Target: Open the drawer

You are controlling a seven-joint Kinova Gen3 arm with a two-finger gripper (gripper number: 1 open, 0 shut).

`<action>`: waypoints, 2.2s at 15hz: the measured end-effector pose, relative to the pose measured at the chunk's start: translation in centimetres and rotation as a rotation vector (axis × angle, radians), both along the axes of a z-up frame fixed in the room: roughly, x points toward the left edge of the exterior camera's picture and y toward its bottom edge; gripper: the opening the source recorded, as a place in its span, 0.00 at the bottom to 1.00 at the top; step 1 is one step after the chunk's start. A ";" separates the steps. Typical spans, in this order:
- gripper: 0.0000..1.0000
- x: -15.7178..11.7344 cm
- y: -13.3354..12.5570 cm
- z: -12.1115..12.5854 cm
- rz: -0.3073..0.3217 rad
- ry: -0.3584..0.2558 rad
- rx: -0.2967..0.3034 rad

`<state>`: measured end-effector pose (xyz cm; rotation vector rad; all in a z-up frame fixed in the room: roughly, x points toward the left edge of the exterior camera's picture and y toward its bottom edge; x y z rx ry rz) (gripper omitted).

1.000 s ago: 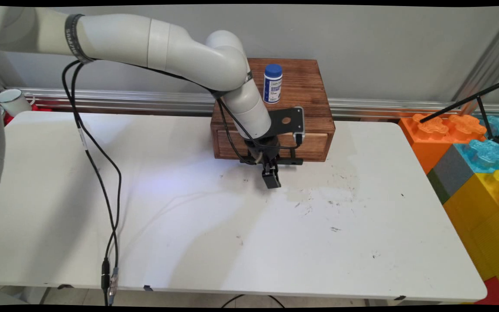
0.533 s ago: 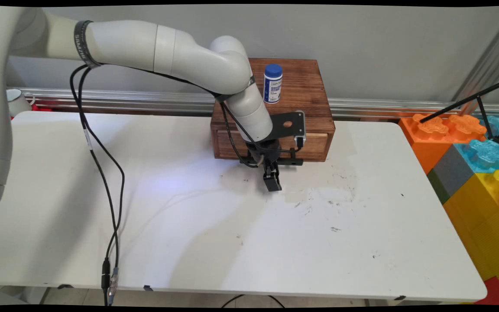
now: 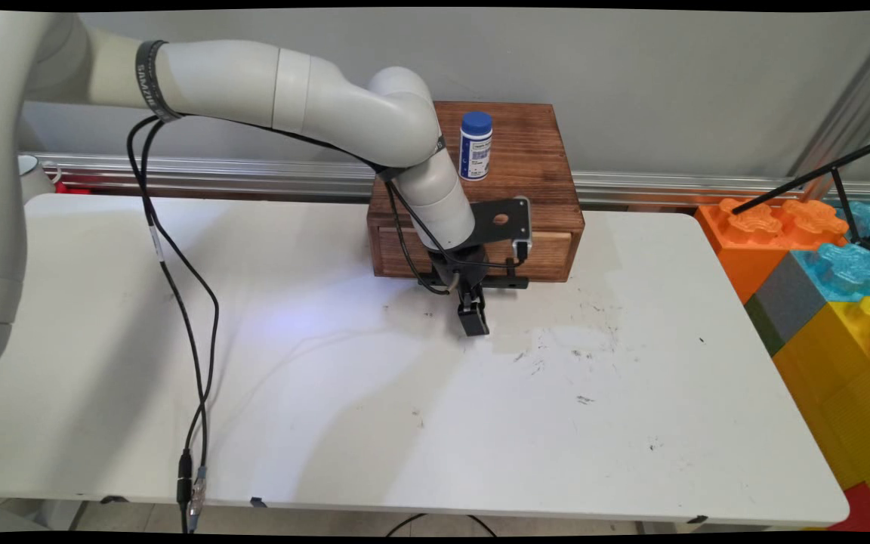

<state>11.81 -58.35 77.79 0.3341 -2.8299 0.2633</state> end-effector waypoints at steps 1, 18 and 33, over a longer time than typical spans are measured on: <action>1.00 0.0 0.1 0.0 0.001 0.001 0.002; 1.00 0.0 5.1 1.5 0.005 0.013 0.047; 1.00 -0.7 11.9 1.9 -0.001 0.040 0.070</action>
